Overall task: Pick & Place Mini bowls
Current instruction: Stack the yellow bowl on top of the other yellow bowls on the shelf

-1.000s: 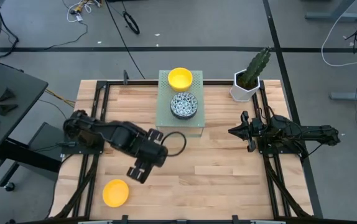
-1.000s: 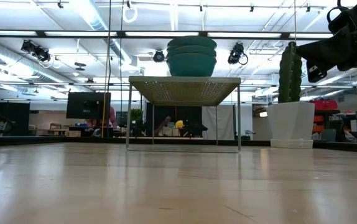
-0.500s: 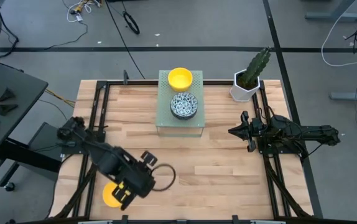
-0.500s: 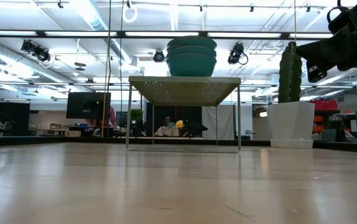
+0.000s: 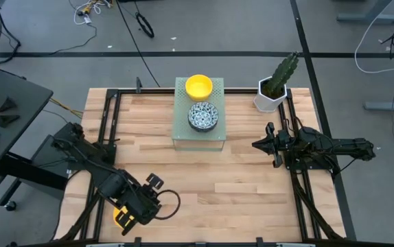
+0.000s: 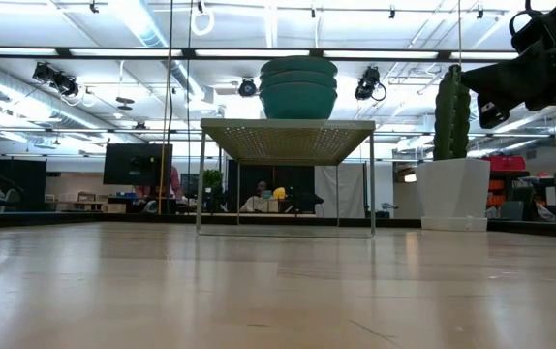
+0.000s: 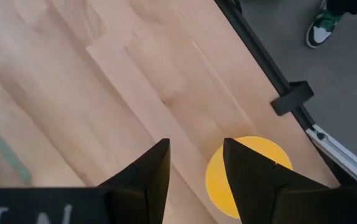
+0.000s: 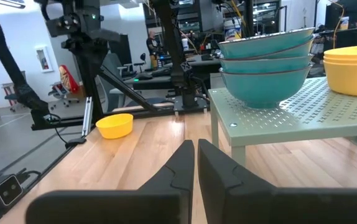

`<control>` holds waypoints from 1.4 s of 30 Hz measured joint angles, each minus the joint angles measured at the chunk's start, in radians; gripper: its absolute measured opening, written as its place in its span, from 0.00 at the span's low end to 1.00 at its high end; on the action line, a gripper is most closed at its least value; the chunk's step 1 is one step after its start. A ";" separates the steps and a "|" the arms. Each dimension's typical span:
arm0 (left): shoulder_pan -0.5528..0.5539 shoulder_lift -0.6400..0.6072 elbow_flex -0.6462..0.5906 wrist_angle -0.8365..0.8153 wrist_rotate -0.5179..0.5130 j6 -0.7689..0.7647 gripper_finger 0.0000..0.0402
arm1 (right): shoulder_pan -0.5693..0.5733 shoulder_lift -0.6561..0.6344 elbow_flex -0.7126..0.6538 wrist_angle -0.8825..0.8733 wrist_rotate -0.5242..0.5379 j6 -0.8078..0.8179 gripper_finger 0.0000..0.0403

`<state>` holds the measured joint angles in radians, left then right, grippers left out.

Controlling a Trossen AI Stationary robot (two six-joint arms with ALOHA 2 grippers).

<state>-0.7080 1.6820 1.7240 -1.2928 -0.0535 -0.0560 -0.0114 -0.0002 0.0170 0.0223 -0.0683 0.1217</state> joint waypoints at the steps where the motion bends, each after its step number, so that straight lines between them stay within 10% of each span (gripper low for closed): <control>1: -0.006 -0.008 -0.023 0.012 0.001 -0.009 0.39 | 0.000 0.000 0.000 0.000 0.000 0.000 0.07; 42: -0.218 -0.349 -0.627 0.196 0.101 -0.392 0.39 | 0.000 0.000 0.000 0.000 0.000 0.000 0.07</control>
<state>-0.9257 1.3327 1.0969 -1.0969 0.0471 -0.4475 -0.0113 -0.0002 0.0170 0.0219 -0.0681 0.1215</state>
